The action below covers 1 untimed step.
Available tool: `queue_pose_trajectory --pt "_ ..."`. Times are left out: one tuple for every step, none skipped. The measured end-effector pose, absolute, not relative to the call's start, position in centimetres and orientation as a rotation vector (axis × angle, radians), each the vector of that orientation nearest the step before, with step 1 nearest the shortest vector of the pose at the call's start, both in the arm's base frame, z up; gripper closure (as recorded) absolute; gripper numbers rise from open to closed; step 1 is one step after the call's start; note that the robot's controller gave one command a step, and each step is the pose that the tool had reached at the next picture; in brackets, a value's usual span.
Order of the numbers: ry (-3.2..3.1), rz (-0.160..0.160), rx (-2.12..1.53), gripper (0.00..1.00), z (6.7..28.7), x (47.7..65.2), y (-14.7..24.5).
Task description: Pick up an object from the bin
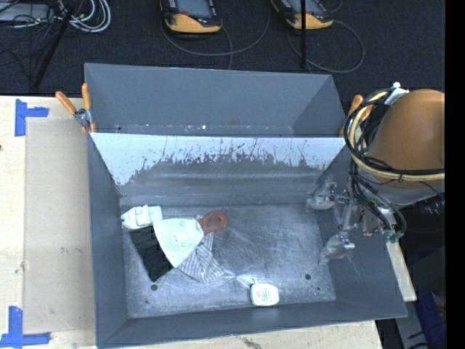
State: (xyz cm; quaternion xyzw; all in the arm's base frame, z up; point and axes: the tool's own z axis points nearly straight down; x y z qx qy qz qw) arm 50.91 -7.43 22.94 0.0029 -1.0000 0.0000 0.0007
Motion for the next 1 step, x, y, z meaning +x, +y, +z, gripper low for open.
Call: queue_pose_trajectory --pt "-3.14 0.0 0.011 1.0 22.94 50.91 -7.43"
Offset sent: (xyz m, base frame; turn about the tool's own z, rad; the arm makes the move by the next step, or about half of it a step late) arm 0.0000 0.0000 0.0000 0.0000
